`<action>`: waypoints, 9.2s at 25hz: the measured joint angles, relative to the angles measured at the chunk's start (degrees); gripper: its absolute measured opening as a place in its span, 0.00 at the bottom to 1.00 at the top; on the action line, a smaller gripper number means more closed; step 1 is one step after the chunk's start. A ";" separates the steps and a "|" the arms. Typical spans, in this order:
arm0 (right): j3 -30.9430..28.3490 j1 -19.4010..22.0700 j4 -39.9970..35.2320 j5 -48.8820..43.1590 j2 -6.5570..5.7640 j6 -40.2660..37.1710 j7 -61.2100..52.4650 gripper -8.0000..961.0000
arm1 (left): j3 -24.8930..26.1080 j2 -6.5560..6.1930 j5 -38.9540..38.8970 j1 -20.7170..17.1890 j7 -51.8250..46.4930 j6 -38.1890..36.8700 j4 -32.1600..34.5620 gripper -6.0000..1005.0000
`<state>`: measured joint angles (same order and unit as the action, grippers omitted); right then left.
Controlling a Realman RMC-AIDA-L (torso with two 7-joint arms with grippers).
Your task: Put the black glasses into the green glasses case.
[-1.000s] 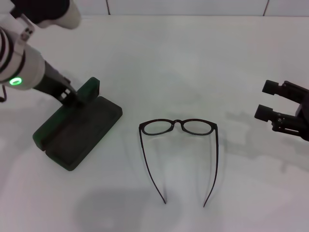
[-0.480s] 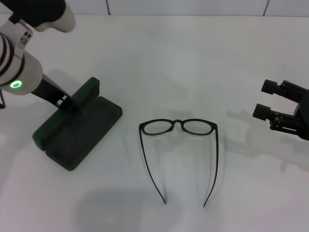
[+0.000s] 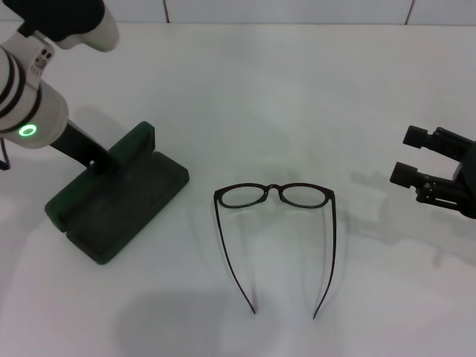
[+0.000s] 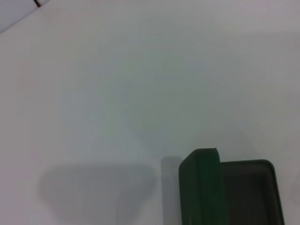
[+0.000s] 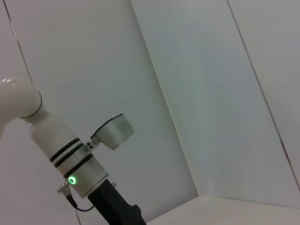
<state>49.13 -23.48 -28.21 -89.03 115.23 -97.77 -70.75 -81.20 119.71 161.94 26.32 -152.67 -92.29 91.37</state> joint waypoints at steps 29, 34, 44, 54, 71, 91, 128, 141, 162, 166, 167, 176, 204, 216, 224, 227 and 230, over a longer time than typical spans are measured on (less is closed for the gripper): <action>10.67 -3.05 2.54 -2.92 0.91 -12.48 1.89 0.88 | -19.91 0.38 -5.86 15.63 26.29 20.88 -8.15 0.20; 10.29 -2.57 3.63 -2.15 0.78 -12.15 2.11 0.88 | -23.30 0.52 -4.09 17.31 26.81 24.44 -13.04 0.20; 10.29 -2.57 3.69 -0.92 0.63 -11.70 2.16 0.88 | -23.44 0.62 -4.09 20.05 26.36 26.33 -20.30 0.20; 10.28 -2.61 3.69 -0.88 0.50 -11.84 2.15 0.88 | -23.33 0.60 -4.13 19.68 24.08 26.49 -19.94 0.24; 9.73 -1.49 -13.12 -2.38 -1.14 -12.14 -16.27 0.87 | -9.19 0.30 -22.27 6.00 20.43 22.21 8.83 0.46; 14.19 -31.68 -22.15 -37.57 0.13 4.20 -43.20 0.64 | 13.84 -0.05 -86.27 -15.76 71.90 2.09 -34.96 0.33; 49.53 -43.49 -1.61 -25.77 0.96 29.94 -44.13 0.54 | 16.69 -0.07 -85.02 -12.92 91.31 -2.98 -60.76 0.32; 50.57 -42.25 -2.20 -21.81 0.96 31.63 -41.24 0.22 | 16.69 0.09 -85.02 -12.87 91.59 -2.98 -61.05 0.32; 49.92 -33.68 -17.14 -23.25 0.61 28.41 -41.03 0.07 | 16.69 -0.11 -87.16 -13.31 91.65 -6.07 -61.14 0.31; 43.20 -24.07 -28.96 -24.38 0.45 25.07 -41.51 0.06 | 16.66 -0.15 -89.01 -13.05 92.41 -9.49 -61.13 0.31; 40.15 -20.84 -32.10 -24.55 0.45 23.43 -41.29 0.06 | 16.60 -0.10 -89.40 -12.84 92.74 -10.03 -61.14 0.31; 20.24 -4.25 -37.81 -11.31 0.34 13.91 -31.89 0.06 | 16.04 0.40 -101.01 -8.95 97.89 -18.16 -68.68 0.31; 13.98 -9.96 -12.66 6.27 0.63 0.09 -11.66 0.06 | -3.66 1.05 -113.15 1.55 98.44 -21.63 -73.87 0.03; 15.29 -12.21 -9.74 8.11 0.84 -0.70 -10.58 0.06 | -4.86 1.05 -113.40 1.54 98.44 -15.71 -74.05 0.03; 16.18 -13.06 -8.71 8.18 0.79 -0.73 -10.00 0.06 | -12.03 1.04 -120.66 1.48 99.50 -12.35 -73.99 0.03; 16.20 -13.08 -8.70 8.18 0.71 -0.71 -9.94 0.06 | -13.51 1.05 -121.97 1.48 100.26 -12.05 -73.79 0.03; 16.16 -13.08 -8.70 8.18 0.64 -0.70 -9.88 0.06 | -13.66 1.05 -122.19 1.51 100.43 -11.42 -73.76 0.03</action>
<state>65.29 -36.57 -36.91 -80.85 115.88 -98.47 -80.63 -94.86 120.76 39.75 27.83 -52.23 -103.71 17.61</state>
